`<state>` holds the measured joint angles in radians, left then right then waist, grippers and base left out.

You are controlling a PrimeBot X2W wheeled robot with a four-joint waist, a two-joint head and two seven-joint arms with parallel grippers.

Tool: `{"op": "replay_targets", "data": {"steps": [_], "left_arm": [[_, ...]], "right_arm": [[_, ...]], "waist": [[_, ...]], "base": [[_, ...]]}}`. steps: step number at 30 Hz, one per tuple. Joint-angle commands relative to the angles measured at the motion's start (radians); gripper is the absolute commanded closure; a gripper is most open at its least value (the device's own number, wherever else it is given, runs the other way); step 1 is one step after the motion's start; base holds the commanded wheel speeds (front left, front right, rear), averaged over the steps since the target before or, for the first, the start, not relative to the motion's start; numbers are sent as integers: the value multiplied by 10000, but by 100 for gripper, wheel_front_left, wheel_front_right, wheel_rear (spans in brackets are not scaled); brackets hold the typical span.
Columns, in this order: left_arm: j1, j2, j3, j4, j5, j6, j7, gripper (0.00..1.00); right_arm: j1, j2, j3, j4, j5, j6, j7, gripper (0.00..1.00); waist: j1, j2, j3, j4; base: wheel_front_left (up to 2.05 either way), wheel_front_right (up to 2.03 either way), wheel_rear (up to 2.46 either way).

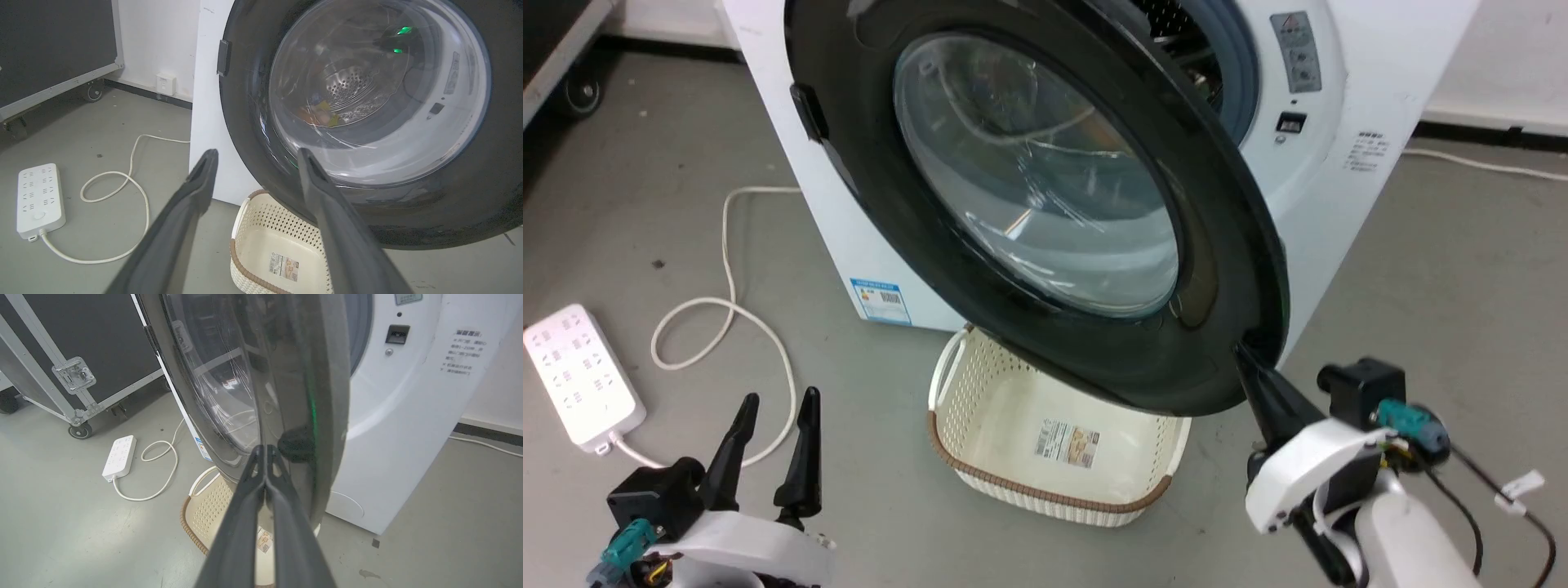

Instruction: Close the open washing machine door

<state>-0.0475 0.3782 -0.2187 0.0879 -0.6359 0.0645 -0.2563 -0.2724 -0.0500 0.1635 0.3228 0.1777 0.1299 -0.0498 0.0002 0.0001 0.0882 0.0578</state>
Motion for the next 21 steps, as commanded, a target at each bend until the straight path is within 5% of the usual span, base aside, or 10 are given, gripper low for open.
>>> {"op": "replay_targets", "data": {"steps": [1, 21], "left_arm": [[-187, -55, 58, -30, 71, -92, -54, 0], [-1073, -211, 665, -60, 226, -834, -54, 0]], "right_arm": [[-307, -2, -121, 163, 41, 8, -131, 100], [-3556, -2, -2563, 1803, -765, 8, -585, 100]], "waist": [[-2, -1, 114, 7], [-2, -1, 1703, 55]], "base": [[0, 0, 0], [0, 0, 0]]}}
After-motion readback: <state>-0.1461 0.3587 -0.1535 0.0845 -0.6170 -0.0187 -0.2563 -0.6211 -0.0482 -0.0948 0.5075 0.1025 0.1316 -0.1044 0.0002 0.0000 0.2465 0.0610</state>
